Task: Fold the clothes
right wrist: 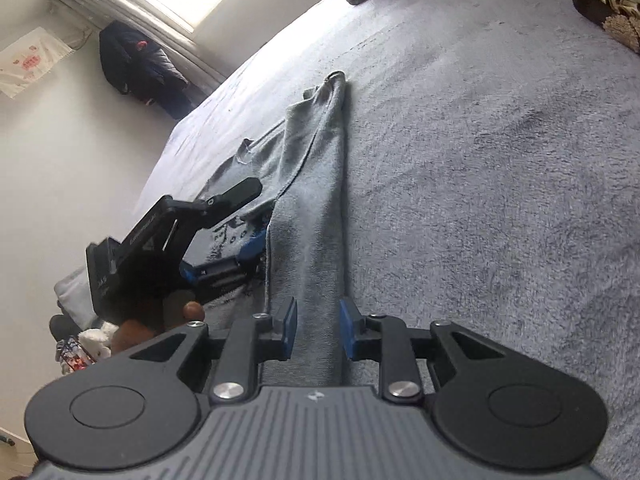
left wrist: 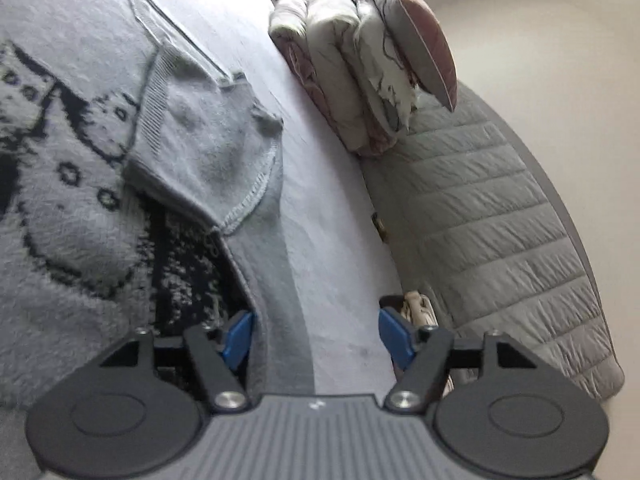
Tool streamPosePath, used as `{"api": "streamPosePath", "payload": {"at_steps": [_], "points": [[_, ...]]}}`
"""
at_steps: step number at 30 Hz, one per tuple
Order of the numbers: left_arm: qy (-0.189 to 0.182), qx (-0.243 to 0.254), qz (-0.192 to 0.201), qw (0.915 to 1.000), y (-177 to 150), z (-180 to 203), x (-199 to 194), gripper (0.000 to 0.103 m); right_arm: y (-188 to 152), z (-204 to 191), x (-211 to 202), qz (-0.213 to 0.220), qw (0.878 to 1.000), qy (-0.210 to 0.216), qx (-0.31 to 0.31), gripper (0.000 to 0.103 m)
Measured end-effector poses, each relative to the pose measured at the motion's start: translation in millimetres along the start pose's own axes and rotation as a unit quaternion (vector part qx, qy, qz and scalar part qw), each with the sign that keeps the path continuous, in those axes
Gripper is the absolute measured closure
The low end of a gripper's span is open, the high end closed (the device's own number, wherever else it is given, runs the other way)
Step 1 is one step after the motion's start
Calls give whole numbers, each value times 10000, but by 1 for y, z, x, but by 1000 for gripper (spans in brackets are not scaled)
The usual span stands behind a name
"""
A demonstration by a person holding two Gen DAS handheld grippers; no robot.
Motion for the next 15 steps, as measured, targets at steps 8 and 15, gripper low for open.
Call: {"api": "streamPosePath", "payload": {"at_steps": [8,15], "points": [[-164,-517,-238,9982,2,-5,6,32,-33,-57,13,32,9927,322,-1165,76],[-379,-700,-743,9941,0,-5,-1,32,-62,-85,46,223,9660,-242,-2566,76]]}}
Point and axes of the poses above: each gripper's, at about its wrist camera, not at the fingertips, and x roughly the way its jaws point, z to its right, y to its top, the point moved 8 cm from there along x, roughly the way its jaws point, and after that the axes turned 13 degrees about z, right-handed, at the moved point
